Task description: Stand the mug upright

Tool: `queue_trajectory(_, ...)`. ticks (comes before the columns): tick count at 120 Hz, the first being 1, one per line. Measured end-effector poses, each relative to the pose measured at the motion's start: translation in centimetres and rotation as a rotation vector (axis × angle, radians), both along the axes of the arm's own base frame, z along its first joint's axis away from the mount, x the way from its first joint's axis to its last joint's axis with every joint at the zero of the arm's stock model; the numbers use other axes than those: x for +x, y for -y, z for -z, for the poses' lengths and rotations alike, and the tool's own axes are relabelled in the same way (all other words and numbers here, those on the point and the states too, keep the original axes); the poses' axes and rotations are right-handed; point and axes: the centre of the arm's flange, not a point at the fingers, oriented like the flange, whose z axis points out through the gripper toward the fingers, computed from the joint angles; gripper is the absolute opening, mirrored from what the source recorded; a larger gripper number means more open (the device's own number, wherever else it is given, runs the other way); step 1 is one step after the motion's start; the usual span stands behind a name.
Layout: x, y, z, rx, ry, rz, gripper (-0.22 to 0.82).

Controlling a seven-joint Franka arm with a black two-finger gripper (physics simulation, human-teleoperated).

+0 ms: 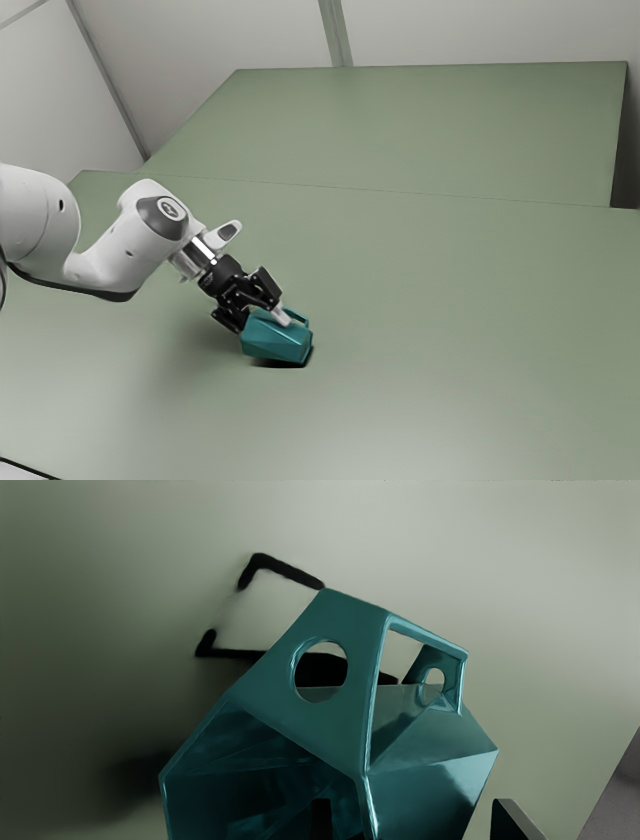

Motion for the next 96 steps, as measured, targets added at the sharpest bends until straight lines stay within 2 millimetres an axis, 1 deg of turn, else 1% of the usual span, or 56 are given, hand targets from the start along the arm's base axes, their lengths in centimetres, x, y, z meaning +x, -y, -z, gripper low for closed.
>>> queue_trajectory(10, 0.0, 0.0, -0.1, -0.001, 0.004, 0.0, 0.13)
queue_trajectory(16, 0.0, 0.0, -0.2, -0.001, 0.007, 0.001, 0.08)
queue_trajectory(30, 0.1, 0.3, -0.4, -0.006, 0.013, 0.0, -0.01)
queue_trajectory(39, 0.1, 0.6, -0.7, -0.01, 0.019, 0.002, -0.05)
queue_trajectory(44, 0.1, 1.0, -1.0, -0.015, 0.026, 0.007, -0.14)
queue_trajectory(68, 0.1, 3.0, -2.6, -0.027, 0.053, 0.038, -0.16)
queue_trajectory(88, 0.1, 4.3, -4.6, -0.025, 0.086, 0.064, -0.17)
queue_trajectory(96, 0.5, 4.6, -5.6, -0.008, 0.106, 0.085, -0.17)
